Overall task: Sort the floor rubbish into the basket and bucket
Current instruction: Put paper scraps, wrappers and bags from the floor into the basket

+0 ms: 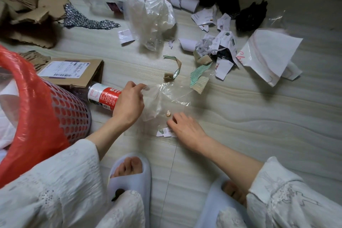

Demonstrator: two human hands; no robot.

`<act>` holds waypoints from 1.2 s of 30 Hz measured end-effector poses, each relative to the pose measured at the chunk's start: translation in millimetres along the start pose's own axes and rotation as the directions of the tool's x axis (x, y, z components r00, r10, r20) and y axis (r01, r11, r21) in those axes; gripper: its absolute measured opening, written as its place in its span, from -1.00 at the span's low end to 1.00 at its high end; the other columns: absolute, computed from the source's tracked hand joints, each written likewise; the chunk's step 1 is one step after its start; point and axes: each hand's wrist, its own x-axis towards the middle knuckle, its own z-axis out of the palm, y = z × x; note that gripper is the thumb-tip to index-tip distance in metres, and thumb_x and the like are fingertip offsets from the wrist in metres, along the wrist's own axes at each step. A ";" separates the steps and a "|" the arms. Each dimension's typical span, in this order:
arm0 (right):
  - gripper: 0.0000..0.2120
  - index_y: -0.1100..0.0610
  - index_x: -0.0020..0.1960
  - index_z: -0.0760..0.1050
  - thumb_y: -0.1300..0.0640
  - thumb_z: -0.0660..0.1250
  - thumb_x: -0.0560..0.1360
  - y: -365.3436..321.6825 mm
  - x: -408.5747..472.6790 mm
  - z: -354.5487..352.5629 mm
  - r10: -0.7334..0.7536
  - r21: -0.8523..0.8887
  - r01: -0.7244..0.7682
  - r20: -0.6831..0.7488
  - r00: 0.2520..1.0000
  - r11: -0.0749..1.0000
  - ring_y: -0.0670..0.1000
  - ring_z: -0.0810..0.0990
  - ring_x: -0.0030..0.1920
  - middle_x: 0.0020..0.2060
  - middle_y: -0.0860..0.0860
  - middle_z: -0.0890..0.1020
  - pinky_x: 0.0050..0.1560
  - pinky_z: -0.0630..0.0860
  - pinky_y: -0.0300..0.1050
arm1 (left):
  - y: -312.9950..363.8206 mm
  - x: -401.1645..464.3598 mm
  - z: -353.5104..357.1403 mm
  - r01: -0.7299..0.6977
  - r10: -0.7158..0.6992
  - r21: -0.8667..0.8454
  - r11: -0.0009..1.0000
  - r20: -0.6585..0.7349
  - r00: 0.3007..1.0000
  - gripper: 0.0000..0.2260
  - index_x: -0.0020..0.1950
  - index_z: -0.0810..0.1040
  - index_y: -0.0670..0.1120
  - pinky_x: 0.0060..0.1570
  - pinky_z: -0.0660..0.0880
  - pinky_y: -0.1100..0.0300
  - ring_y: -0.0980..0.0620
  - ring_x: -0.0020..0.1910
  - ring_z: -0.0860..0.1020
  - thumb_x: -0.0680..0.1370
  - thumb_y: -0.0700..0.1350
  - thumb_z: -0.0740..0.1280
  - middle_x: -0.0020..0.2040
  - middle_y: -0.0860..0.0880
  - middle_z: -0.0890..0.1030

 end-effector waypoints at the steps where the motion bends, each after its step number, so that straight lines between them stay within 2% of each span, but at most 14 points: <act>1: -0.69 0.21 0.28 0.31 0.32 0.11 0.54 -1.3 -1.1 2.9 0.018 0.004 -0.019 0.007 1.000 1.000 0.17 0.36 0.18 0.18 0.18 0.39 -0.02 0.29 0.00 | 1.2 -0.5 0.2 -0.004 0.004 0.005 1.000 -0.003 1.000 -0.69 0.22 0.53 -0.12 0.02 0.49 -0.11 -0.22 -0.05 0.52 0.54 -0.31 0.16 0.04 -0.20 0.46; 7: -0.80 0.24 0.15 0.38 0.19 0.14 0.56 1.1 -6.0 3.5 0.110 0.083 -0.117 0.080 0.991 0.990 0.16 0.41 0.16 0.13 0.17 0.47 0.08 0.29 -0.07 | 9.8 -6.2 0.2 -0.053 0.054 0.113 0.992 -0.006 0.998 -0.62 0.33 0.47 -0.02 -0.14 0.41 0.03 -0.13 -0.04 0.48 0.57 -0.30 0.14 0.03 -0.11 0.42; 11: -0.91 0.11 -0.14 0.39 0.14 0.19 0.54 28.2 -37.3 3.9 0.289 0.398 -0.242 -0.062 0.955 0.885 0.14 0.47 -0.01 -0.07 0.15 0.55 -0.12 0.26 -0.08 | 25.4 -8.2 -2.7 -0.173 0.181 0.269 0.948 -0.005 0.983 -0.62 0.30 0.49 0.00 -0.25 0.29 0.06 -0.16 0.03 0.41 0.54 -0.31 0.19 0.03 -0.14 0.39; 13: -0.87 0.14 -0.21 0.41 0.19 0.24 0.52 49.1 -53.5 2.8 0.537 0.597 -0.374 -0.115 0.836 0.710 0.11 0.46 -0.20 -0.26 0.12 0.52 -0.26 0.18 -0.13 | 31.5 -7.2 -0.7 -0.257 0.264 0.340 0.905 0.028 0.964 -0.66 0.24 0.52 -0.08 -0.33 0.28 0.06 -0.18 0.01 0.40 0.50 -0.31 0.26 0.00 -0.18 0.40; 16: -0.91 0.24 -0.17 0.51 0.27 0.26 0.48 81.8 -61.4 -3.7 0.806 0.856 -0.417 0.002 0.592 0.304 0.05 0.42 -0.24 -0.30 0.10 0.50 -0.33 0.26 -0.19 | 38.6 -7.4 13.4 -0.363 0.330 0.471 0.804 0.154 0.931 -0.66 0.20 0.46 -0.21 -0.39 0.28 0.08 -0.22 0.00 0.42 0.43 -0.34 0.26 0.05 -0.22 0.42; 19: -0.87 0.22 -0.23 0.53 0.31 0.24 0.44 105.0 -51.5 -12.9 0.860 0.961 -0.276 0.152 0.487 -0.014 0.03 0.44 -0.22 -0.30 0.09 0.51 -0.20 0.36 -0.11 | 41.5 -12.8 41.2 -0.406 0.269 0.429 0.807 0.346 0.899 -0.63 0.32 0.29 -0.20 -0.15 0.36 0.07 -0.19 0.17 0.36 0.54 -0.12 0.19 0.23 -0.18 0.35; 21: -0.85 0.14 -0.34 0.47 0.25 0.26 0.41 112.5 -39.5 -21.0 0.865 0.972 -0.222 0.175 0.471 -0.076 0.03 0.43 -0.24 -0.32 0.06 0.48 -0.20 0.36 -0.05 | 36.4 -14.3 54.6 -0.407 0.226 0.313 0.858 0.482 0.847 -0.51 0.38 0.25 -0.16 0.13 0.41 -0.03 -0.19 0.25 0.34 0.56 0.11 0.14 0.30 -0.17 0.33; 23: -0.84 0.28 -0.28 0.48 0.16 0.28 0.34 112.5 -24.7 -35.8 0.856 0.977 -0.212 0.122 0.502 -0.014 0.02 0.41 -0.24 -0.30 0.09 0.48 -0.20 0.34 -0.08 | 30.4 -13.4 55.9 -0.408 0.265 0.199 0.891 0.502 0.823 -0.56 0.39 0.28 -0.14 0.18 0.41 -0.04 -0.18 0.27 0.37 0.57 0.03 0.16 0.33 -0.16 0.32; 26: -0.69 0.44 -0.07 0.51 0.15 0.31 0.43 114.0 -0.8 -62.4 0.764 0.907 -0.255 -0.102 0.637 0.334 0.04 0.46 -0.09 -0.06 0.21 0.58 -0.07 0.33 -0.13 | 24.7 -6.1 44.0 -0.405 0.320 0.169 0.899 0.379 0.869 -0.53 0.41 0.32 -0.05 0.05 0.40 0.07 -0.14 0.25 0.37 0.50 -0.28 0.22 0.36 -0.14 0.28; 28: -0.76 0.31 -0.02 0.57 0.12 0.31 0.47 116.9 17.0 -80.1 0.686 0.833 -0.252 -0.193 0.701 0.492 0.06 0.41 0.23 0.28 0.17 0.45 0.20 0.30 -0.12 | 22.9 1.7 39.9 -0.383 0.322 0.264 0.885 0.246 0.914 -0.50 0.39 0.35 0.00 0.07 0.40 0.03 -0.15 0.29 0.31 0.48 -0.32 0.26 0.38 -0.16 0.25; 30: -0.81 0.13 0.03 0.60 0.10 0.34 0.46 114.8 36.1 -93.7 0.644 0.808 -0.243 -0.207 0.736 0.537 0.05 0.22 0.43 0.45 0.06 0.26 0.44 0.14 0.00 | 20.5 9.4 41.9 -0.327 0.265 0.310 0.893 0.226 0.937 -0.52 0.40 0.32 0.01 0.13 0.39 0.00 -0.18 0.30 0.29 0.50 -0.24 0.30 0.39 -0.19 0.24; 33: -0.82 0.00 0.03 0.56 0.09 0.40 0.43 103.2 59.9 -90.7 0.529 0.783 -0.228 -0.148 0.836 0.579 0.13 0.29 0.40 0.42 0.10 0.33 0.44 0.19 0.16 | 18.2 14.0 52.8 -0.207 0.132 0.318 0.925 0.242 0.961 -0.38 0.45 0.16 -0.02 0.14 0.34 0.00 -0.19 0.24 0.33 0.45 -0.17 0.34 0.34 -0.18 0.29; 35: -0.97 -0.03 -0.14 0.57 0.06 0.36 0.47 92.8 66.4 -76.8 0.497 0.656 -0.312 -0.112 0.861 0.687 0.13 0.47 0.21 0.23 0.15 0.51 0.30 0.38 0.14 | 17.6 15.8 60.2 -0.152 0.096 0.337 0.929 0.178 0.979 -0.30 0.48 0.07 -0.07 0.13 0.32 0.00 -0.20 0.19 0.35 0.42 -0.21 0.33 0.28 -0.18 0.34; 36: -0.89 0.04 -0.15 0.60 0.10 0.31 0.51 89.5 65.8 -69.6 0.477 0.547 -0.339 -0.129 0.869 0.765 0.12 0.48 0.14 0.16 0.15 0.55 0.24 0.42 0.09 | 18.6 16.6 62.3 -0.125 0.075 0.341 0.932 0.156 0.985 -0.29 0.48 0.04 -0.09 0.13 0.32 0.00 -0.20 0.17 0.35 0.42 -0.22 0.33 0.25 -0.19 0.35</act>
